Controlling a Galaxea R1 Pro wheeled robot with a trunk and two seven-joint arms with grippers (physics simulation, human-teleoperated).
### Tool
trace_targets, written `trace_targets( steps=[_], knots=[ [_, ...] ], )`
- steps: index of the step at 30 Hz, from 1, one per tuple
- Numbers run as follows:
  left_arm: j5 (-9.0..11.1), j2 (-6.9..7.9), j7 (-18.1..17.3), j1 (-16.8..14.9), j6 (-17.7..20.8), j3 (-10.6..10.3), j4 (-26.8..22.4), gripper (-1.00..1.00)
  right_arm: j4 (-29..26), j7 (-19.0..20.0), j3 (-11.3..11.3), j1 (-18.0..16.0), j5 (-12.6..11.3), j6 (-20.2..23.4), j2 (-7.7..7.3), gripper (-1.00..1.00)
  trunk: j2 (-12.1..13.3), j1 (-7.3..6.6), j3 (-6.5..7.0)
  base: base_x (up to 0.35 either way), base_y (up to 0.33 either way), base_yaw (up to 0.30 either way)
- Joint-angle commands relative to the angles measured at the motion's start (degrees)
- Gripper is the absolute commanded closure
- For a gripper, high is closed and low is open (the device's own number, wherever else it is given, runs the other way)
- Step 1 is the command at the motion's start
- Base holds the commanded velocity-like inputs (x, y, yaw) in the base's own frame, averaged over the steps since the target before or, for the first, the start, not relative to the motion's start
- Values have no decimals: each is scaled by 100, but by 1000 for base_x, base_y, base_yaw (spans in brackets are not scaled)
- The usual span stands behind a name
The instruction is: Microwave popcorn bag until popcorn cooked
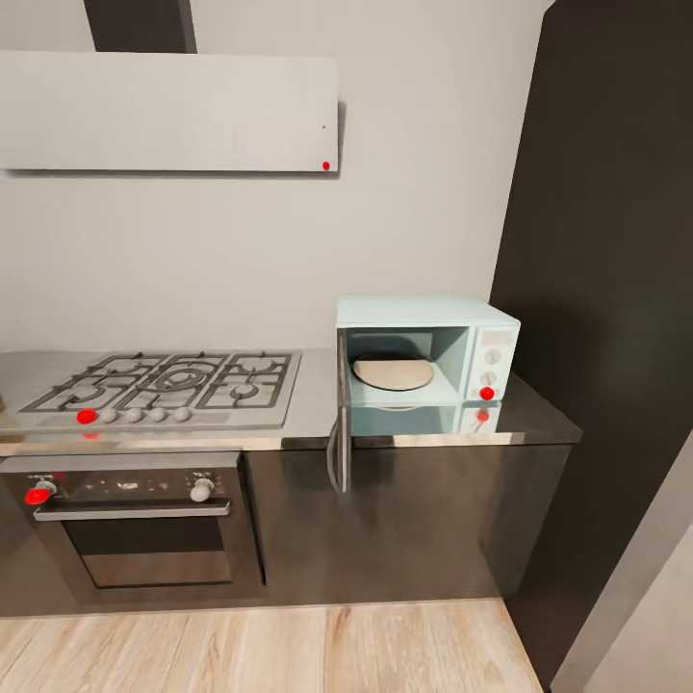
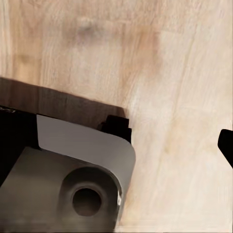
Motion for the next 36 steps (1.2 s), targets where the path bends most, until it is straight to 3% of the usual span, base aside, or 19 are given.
trace_targets(
  steps=[1,13,17,36],
  knots=[
    [45,1,18,1,-12,-8,-6,-100,8,-58,-59,106,36,-3,-4,-100,-3,0,-4,0,0,0],
    [41,-2,19,1,-13,-8,-6,-100,8,-380,-68,243,30,-18,12,-100,-3,0,25,0,0,134],
    [42,-2,24,1,-13,-8,-6,-100,15,-506,-69,243,24,-286,15,-100,-3,0,27,0,0,266],
    [41,-2,42,1,-13,-8,-6,-100,17,-471,-61,313,65,-360,73,-100,-3,0,27,0,0,283]
  ],
)
